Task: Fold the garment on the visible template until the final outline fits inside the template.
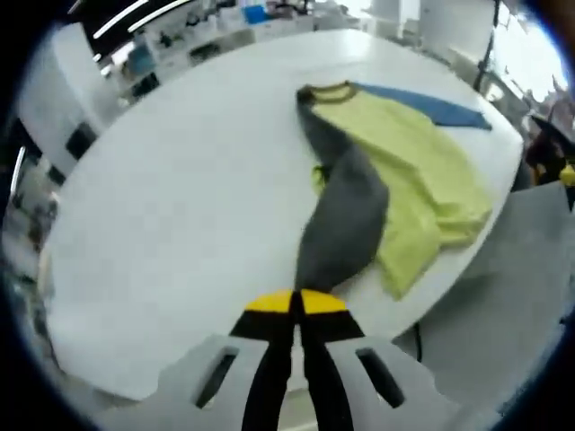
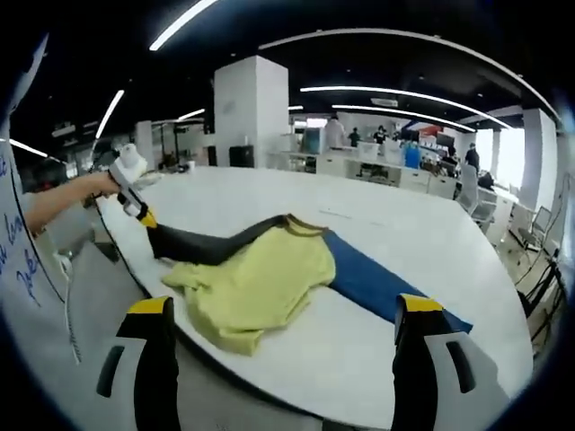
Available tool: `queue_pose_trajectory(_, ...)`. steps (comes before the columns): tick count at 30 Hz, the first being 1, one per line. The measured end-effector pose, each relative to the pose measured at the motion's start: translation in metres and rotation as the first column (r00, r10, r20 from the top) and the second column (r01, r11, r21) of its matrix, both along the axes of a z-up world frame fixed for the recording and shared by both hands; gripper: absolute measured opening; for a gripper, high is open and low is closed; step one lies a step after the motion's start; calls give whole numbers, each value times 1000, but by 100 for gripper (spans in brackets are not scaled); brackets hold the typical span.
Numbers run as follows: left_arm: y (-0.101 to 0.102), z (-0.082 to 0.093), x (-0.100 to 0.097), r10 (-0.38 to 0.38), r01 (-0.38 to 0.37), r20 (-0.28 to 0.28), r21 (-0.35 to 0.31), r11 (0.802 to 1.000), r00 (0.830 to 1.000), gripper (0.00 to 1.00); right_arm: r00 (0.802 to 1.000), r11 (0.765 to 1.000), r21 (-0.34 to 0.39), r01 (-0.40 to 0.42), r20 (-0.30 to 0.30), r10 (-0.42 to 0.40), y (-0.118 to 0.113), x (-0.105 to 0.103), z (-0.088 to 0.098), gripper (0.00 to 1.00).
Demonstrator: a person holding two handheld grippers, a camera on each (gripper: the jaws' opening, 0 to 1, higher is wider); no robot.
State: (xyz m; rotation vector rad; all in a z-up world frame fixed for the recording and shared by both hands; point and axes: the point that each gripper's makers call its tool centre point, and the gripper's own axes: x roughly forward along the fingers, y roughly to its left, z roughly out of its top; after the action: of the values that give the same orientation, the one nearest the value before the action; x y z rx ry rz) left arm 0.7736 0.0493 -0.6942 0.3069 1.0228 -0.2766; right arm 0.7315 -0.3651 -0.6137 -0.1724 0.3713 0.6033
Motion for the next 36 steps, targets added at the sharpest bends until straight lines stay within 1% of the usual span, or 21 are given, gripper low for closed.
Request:
queue_pose_trajectory(4,18,-4,11,22,-22,-2,12,1000,1000,0,1000,1000,-14,5,1,-5,-3,0,2,100)
queue_pose_trajectory(7,23,-8,14,17,-17,-15,21,1000,1000,0,1000,999,-24,23,0,-23,-7,1,2,100)
queue_pose_trajectory(10,27,-10,18,-4,5,-29,41,999,1000,0,1000,1000,-16,19,1,-19,-5,-1,5,100)
queue_pose_trajectory(14,33,-4,28,-15,16,-22,47,999,1000,0,1000,999,-27,28,-5,-28,-3,-5,2,100)
queue_pose_trajectory(16,38,-1,34,-18,19,-16,51,998,1000,0,999,999,-38,30,-17,-31,-1,-7,0,100)
queue_pose_trajectory(18,44,2,40,-19,20,-13,53,998,1000,0,999,998,-51,35,-15,-36,0,-9,-1,100)
queue_pose_trajectory(23,66,0,56,-19,20,-10,64,998,1000,0,998,997,-65,52,-14,-53,0,-10,0,100)
queue_pose_trajectory(26,83,-4,64,-35,37,-24,120,992,999,0,998,995,-73,61,-19,-62,1,-11,-2,100)
queue_pose_trajectory(29,92,-7,70,-31,34,-26,109,993,999,0,997,995,-77,66,-24,-68,3,-13,-3,100)
queue_pose_trajectory(33,105,-8,74,-28,32,-33,131,991,999,0,997,995,-76,68,-26,-70,9,-14,-1,100)
queue_pose_trajectory(36,112,-7,79,-24,28,-30,125,992,999,0,997,995,-75,69,-29,-71,12,-14,0,100)
